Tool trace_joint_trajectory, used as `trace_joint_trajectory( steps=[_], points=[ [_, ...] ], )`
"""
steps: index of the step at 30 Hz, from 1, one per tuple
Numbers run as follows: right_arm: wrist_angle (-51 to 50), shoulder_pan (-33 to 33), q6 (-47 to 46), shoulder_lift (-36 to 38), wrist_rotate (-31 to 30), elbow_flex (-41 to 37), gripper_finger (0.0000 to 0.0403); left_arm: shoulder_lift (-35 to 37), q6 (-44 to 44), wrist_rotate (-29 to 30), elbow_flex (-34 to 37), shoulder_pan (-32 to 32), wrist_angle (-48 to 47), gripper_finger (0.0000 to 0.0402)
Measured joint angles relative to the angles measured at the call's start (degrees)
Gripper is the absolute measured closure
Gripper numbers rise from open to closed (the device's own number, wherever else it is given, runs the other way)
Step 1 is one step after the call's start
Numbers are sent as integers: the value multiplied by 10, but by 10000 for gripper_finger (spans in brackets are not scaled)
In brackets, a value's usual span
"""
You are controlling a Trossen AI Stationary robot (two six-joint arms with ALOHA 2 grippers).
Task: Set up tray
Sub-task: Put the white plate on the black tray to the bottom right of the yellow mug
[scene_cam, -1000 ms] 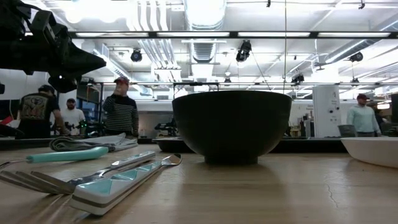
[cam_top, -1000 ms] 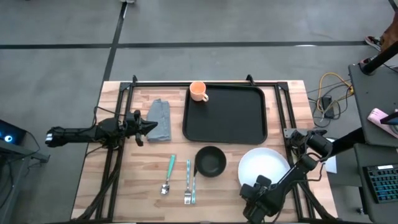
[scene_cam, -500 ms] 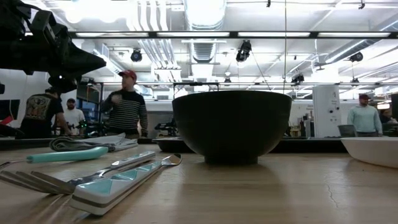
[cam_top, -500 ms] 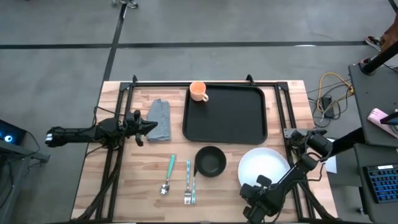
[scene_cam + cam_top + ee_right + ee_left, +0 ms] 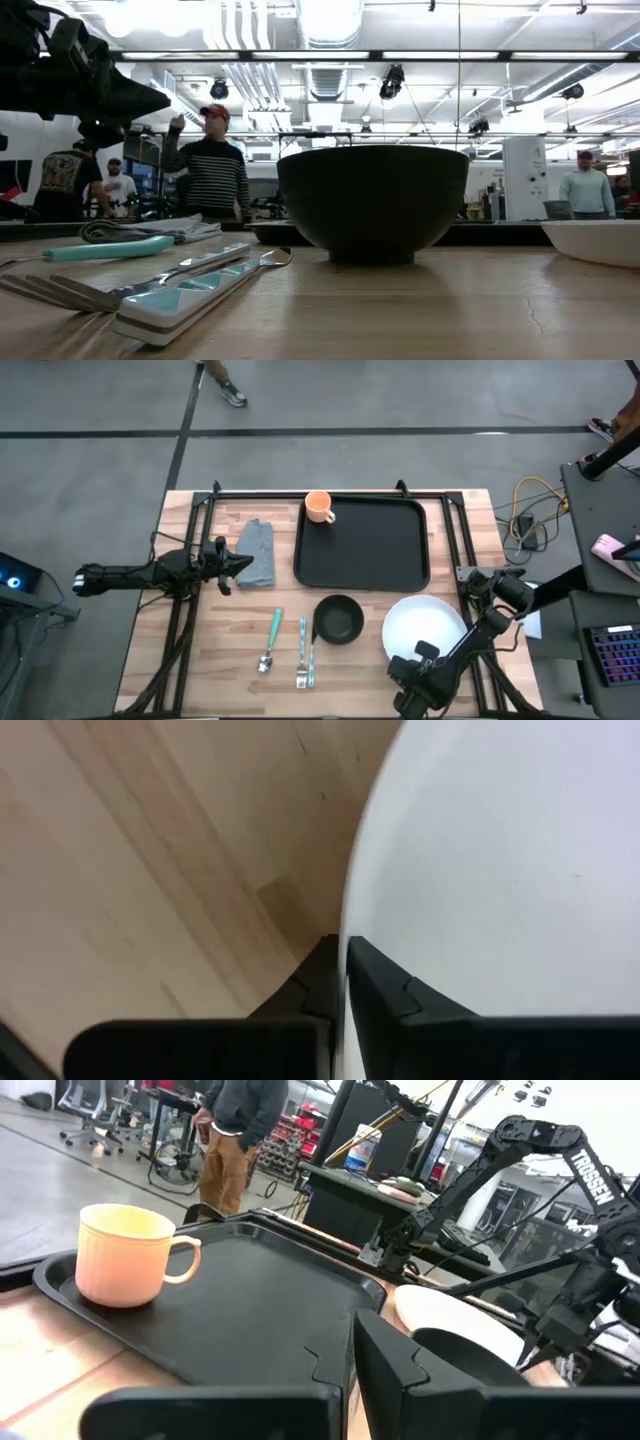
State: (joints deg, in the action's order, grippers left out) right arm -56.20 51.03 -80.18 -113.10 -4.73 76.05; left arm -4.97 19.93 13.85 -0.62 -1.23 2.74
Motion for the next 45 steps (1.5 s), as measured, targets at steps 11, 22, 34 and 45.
trace_joint_trajectory(
  steps=[11,22,34,45],
  points=[
    [-48,0,43,4,-12,67,395,0,-6,0,0,0,0,402],
    [-224,-10,75,5,-102,183,396,0,-6,0,0,0,0,402],
    [-251,-72,162,6,-192,200,395,0,-6,0,0,0,0,402],
    [-254,-167,254,25,-240,167,395,0,-6,0,0,0,0,401]
  ],
)
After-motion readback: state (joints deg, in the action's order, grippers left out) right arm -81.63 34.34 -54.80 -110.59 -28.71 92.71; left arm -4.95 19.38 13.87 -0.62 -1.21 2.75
